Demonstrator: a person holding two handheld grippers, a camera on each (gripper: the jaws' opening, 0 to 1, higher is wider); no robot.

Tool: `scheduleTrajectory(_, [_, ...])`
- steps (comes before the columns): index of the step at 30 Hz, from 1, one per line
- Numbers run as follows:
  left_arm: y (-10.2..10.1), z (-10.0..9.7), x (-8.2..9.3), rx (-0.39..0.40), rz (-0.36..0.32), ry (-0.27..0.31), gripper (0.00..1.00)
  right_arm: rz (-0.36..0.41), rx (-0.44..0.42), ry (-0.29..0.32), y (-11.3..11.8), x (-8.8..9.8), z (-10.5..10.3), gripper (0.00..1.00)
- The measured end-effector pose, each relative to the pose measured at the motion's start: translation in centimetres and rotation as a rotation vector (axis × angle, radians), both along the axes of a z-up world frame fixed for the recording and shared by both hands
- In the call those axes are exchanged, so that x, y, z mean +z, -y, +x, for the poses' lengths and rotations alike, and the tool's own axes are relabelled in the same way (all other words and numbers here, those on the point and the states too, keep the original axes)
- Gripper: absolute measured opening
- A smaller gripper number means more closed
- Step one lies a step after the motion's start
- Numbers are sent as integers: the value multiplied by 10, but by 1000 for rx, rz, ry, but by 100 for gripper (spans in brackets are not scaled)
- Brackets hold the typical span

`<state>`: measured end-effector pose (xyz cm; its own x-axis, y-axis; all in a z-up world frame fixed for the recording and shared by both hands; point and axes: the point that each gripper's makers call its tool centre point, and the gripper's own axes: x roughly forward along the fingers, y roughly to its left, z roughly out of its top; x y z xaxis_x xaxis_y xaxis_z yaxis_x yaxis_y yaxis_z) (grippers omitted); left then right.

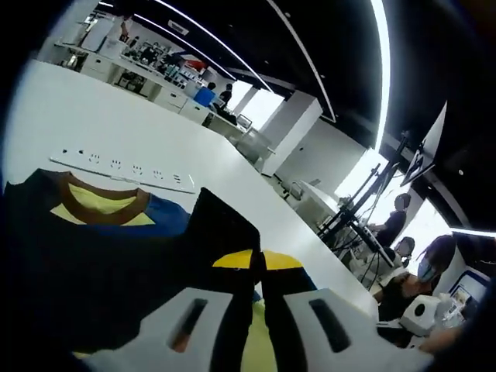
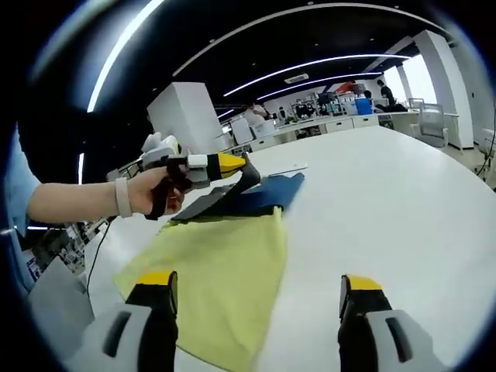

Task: Fold the garment on the visible template until the final outline fits inside the template.

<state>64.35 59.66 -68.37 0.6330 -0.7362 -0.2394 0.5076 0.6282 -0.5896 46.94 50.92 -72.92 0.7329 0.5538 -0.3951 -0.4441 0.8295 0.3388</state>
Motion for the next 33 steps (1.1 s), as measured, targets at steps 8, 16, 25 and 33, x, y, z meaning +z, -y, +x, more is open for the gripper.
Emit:
scheduleTrajectory(8, [7, -3, -23, -15, 18, -50, 0, 0, 9, -7, -1, -3, -1, 86])
scheduleTrajectory(16, [13, -8, -34, -69, 59, -22, 0, -3, 6, -8, 2, -3, -1, 86])
scheduleTrajectory(25, [18, -10, -39, -111, 128, 71, 1, -2, 7, -12, 1, -5, -2, 86])
scheduleTrajectory(33, [21, -14, -34, -119, 51, 34, 20, 0, 7, -16, 1, -6, -4, 86])
